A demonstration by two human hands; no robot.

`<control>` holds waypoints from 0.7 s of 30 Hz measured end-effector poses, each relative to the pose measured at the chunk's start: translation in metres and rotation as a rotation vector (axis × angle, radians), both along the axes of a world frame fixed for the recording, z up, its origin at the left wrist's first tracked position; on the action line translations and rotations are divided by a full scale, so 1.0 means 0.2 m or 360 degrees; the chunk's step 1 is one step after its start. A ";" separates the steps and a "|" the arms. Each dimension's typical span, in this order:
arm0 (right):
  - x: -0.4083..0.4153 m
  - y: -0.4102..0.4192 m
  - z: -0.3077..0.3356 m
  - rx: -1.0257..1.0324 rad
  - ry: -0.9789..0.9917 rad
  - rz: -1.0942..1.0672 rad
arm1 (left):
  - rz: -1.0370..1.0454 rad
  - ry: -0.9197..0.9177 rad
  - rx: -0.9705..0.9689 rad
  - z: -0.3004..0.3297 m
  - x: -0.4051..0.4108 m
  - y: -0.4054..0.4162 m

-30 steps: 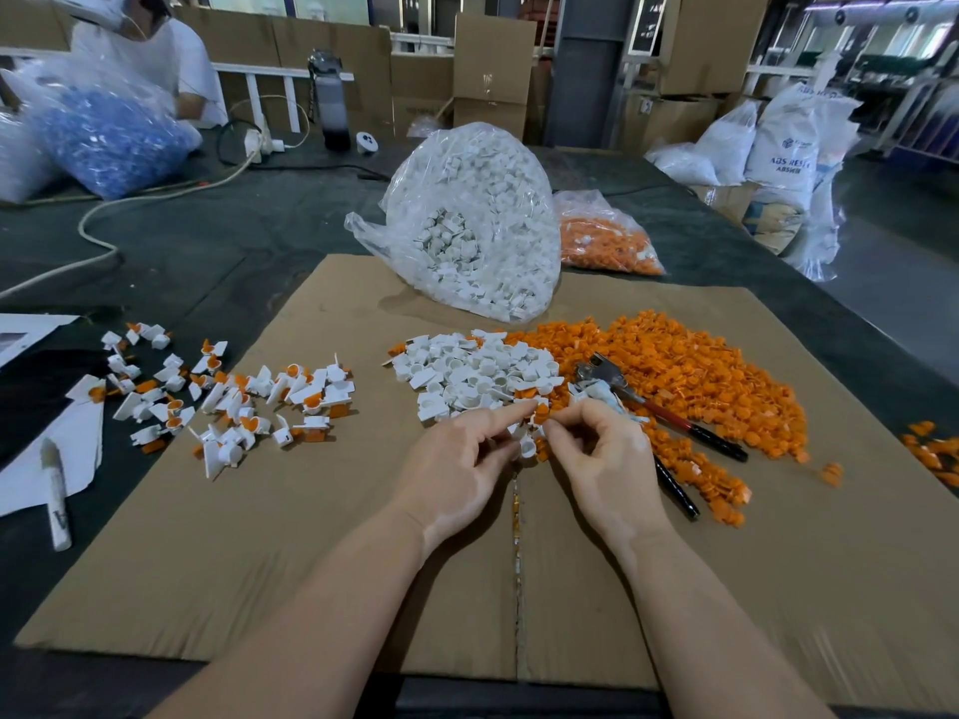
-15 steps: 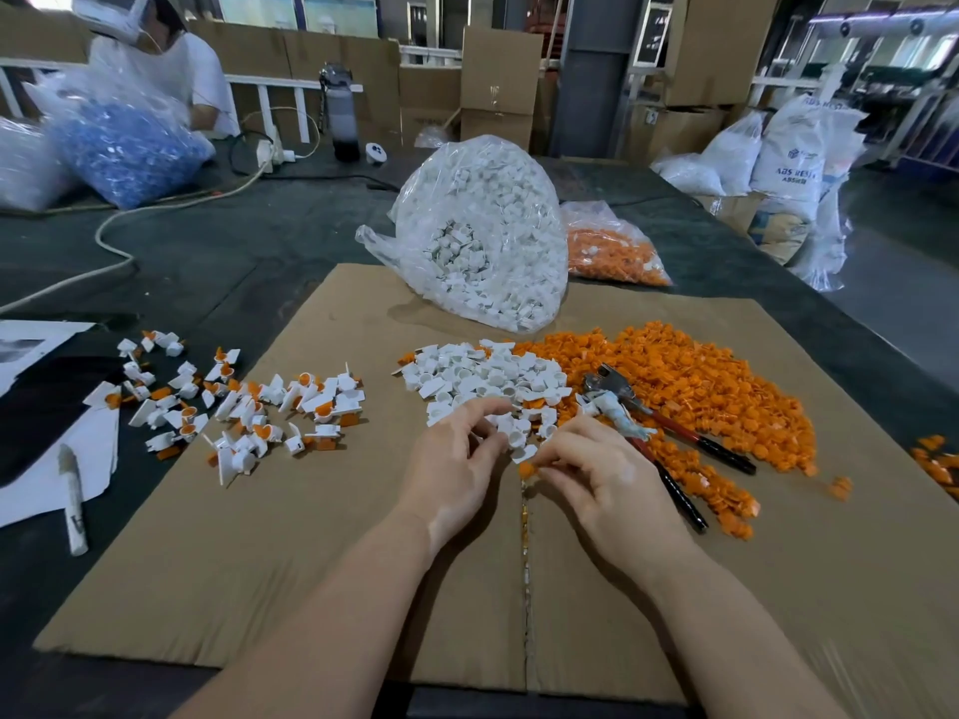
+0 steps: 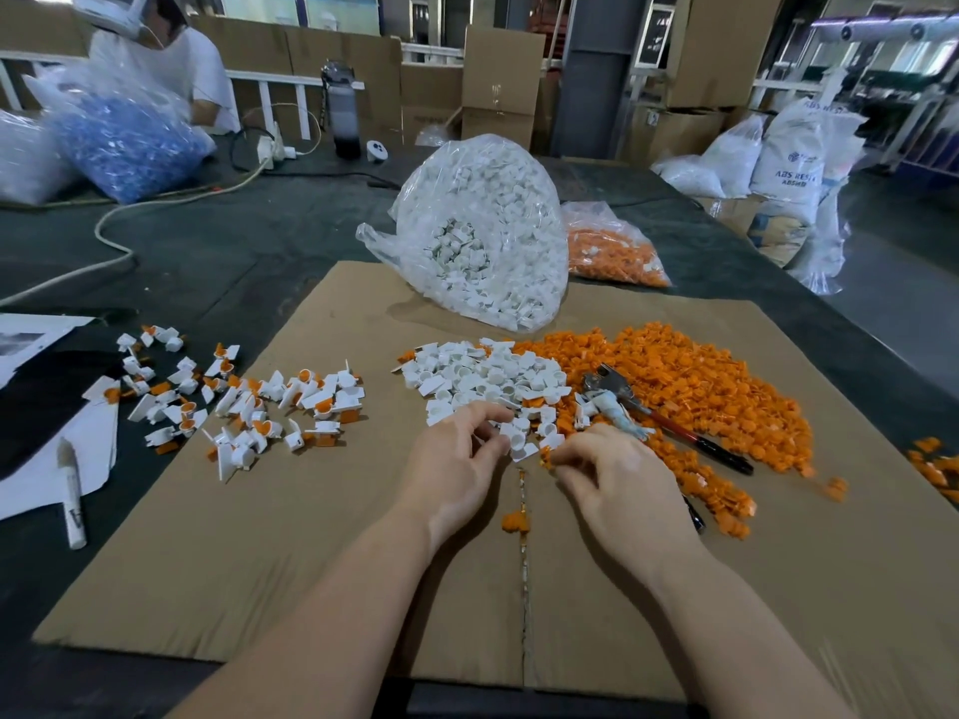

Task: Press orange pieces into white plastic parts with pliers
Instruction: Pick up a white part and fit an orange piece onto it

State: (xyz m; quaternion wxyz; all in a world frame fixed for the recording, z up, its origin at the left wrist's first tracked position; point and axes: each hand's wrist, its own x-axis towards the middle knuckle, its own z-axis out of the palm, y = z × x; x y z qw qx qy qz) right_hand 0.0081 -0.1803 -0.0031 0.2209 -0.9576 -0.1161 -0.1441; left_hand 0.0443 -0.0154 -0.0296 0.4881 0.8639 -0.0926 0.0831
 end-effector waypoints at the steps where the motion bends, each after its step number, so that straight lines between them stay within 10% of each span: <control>1: 0.01 0.01 -0.01 0.0053 -0.0023 -0.0118 | -0.0001 0.0000 0.0007 0.00 0.00 0.00; 9: 0.07 0.09 -0.08 0.0061 0.0013 -0.0363 | -0.0003 0.0037 -0.0050 -0.01 0.00 -0.01; 21: 0.04 0.06 -0.08 0.0905 0.0045 -0.0103 | -0.0018 0.0088 -0.0043 0.01 0.00 -0.02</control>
